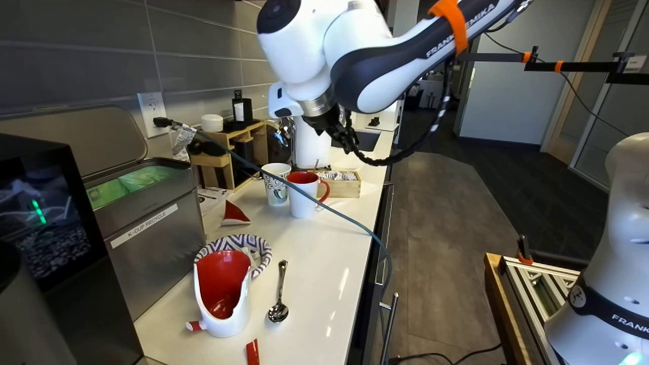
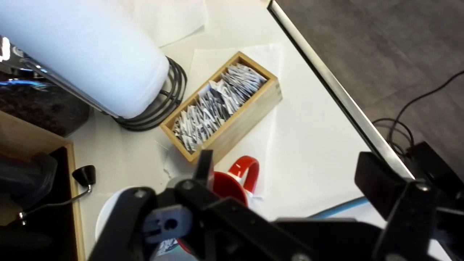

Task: Remove the brown stick from the white plate and put it inside the mug

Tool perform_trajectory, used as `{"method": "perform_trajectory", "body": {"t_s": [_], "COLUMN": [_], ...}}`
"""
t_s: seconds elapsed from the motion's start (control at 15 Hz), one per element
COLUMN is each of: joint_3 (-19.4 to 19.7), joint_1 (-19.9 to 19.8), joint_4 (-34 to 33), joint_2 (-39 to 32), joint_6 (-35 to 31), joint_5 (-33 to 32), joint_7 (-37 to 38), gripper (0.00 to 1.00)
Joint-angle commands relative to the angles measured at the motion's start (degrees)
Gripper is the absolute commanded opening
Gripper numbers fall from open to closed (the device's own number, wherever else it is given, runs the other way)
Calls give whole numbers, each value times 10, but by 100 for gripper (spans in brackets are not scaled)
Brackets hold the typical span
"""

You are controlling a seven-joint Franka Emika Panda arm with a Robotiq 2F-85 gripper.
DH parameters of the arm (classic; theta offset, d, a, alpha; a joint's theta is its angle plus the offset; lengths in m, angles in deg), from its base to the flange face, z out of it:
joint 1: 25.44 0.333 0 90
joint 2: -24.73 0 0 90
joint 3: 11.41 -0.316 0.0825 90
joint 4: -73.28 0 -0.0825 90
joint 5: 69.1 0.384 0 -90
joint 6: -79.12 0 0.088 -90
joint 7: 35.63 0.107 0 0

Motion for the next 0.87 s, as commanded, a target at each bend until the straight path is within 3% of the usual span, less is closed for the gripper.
{"method": "perform_trajectory", "body": {"t_s": [0.0,0.47,0.53,0.8], "joint_3": [27,108,93,105], "joint_1": [-13,-10,-10,-11], "joint_4": [138,231,198,214], "joint_2": [134,250,214,240], "joint_6": [-77,-92,-76,-76], "joint_5": [97,275,231,260], "joint_7": [-11,-35,-23,-28], "gripper": [100,100,100,100]}}
